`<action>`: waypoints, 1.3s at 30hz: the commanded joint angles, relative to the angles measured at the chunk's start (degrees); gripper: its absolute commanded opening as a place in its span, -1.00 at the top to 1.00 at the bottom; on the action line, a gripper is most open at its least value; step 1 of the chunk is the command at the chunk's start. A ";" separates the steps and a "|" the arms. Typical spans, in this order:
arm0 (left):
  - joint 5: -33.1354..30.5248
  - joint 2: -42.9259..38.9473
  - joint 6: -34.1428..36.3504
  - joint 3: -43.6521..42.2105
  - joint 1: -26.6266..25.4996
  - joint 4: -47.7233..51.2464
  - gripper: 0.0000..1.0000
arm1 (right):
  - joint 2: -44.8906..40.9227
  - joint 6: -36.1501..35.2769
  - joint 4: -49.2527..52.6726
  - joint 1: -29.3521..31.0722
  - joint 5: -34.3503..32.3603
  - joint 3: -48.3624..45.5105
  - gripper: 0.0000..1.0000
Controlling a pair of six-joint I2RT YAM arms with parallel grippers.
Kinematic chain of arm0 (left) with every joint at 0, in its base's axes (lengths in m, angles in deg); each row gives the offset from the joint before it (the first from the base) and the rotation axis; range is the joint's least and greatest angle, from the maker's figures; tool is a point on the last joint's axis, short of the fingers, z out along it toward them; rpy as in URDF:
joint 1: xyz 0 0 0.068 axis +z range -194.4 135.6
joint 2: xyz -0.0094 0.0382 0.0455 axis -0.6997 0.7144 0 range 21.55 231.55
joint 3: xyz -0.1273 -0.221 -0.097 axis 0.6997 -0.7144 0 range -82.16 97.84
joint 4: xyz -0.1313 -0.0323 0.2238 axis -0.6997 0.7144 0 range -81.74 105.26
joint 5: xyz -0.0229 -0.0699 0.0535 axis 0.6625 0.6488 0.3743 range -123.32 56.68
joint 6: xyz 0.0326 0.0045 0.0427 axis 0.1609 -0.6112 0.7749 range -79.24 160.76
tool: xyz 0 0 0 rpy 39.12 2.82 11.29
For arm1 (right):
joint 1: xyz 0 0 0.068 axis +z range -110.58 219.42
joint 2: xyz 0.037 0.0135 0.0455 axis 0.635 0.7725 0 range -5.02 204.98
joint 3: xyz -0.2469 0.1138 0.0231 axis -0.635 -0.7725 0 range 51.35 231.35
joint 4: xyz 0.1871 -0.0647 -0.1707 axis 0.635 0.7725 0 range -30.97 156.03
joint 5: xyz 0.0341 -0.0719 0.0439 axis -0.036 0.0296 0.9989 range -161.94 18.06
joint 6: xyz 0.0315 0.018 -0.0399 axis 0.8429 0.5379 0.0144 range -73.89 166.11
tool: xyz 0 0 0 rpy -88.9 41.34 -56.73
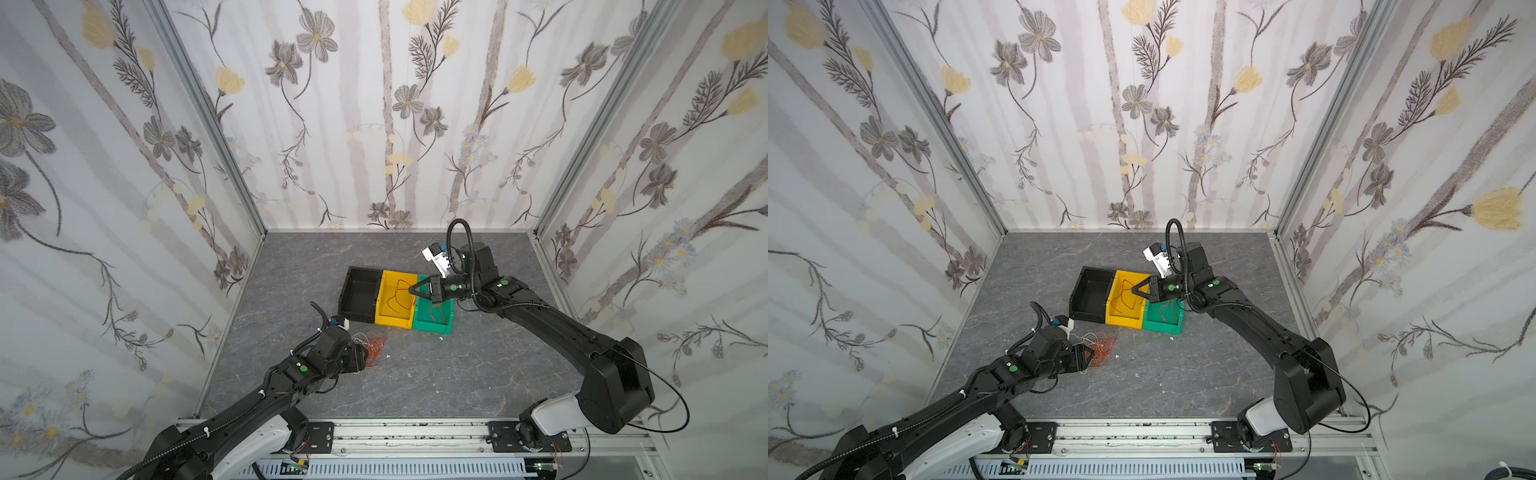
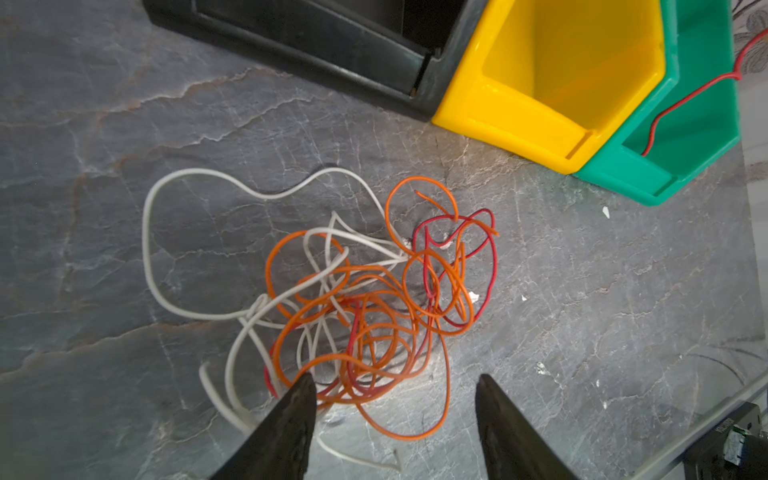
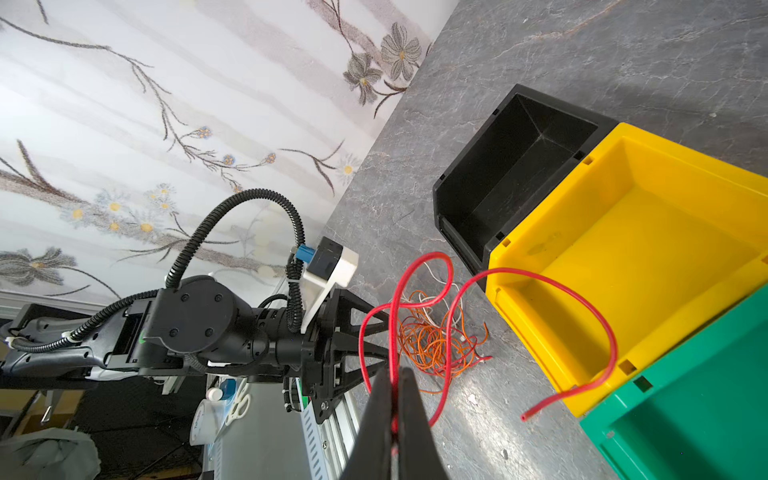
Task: Untangle the cables
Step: 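Carry the red wire up over the green bin with the right gripper, then lower the red wire into the green bin and open the right gripper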
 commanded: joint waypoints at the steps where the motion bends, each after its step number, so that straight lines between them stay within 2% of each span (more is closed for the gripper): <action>1: -0.50 0.20 -0.73 -0.65 0.25 -1.84 -0.25 | 0.67 -0.64 -0.72 -1.48 0.86 0.31 1.00; 8: -0.34 -0.01 -0.80 -0.92 0.49 -2.26 -0.25 | 3.80 -0.45 0.41 -5.94 -1.63 -1.07 1.00; 24: 0.03 0.00 -1.01 -1.31 0.75 -2.95 -0.25 | 10.90 -4.69 11.44 -7.02 -25.36 -1.53 1.00; 32: 0.12 0.21 -1.10 -1.30 0.89 -3.02 -0.25 | 14.43 -5.76 13.47 -6.20 -29.13 -0.26 1.00; 33: 0.12 0.19 -1.15 -1.16 0.86 -2.95 -0.25 | 14.44 -5.97 13.95 -5.90 -29.26 0.27 0.92; 34: 0.12 0.08 -1.22 -1.16 0.92 -2.87 -0.25 | 14.16 -6.06 14.33 -5.66 -29.30 0.63 0.68; 35: 0.09 -0.01 -1.29 -1.31 0.88 -2.90 -0.25 | 13.65 -6.16 14.45 -5.33 -29.34 0.98 0.53; 39: 0.22 -0.16 -1.58 -1.32 0.90 -3.16 -0.25 | 11.02 -6.32 15.31 -4.58 -29.04 2.19 0.34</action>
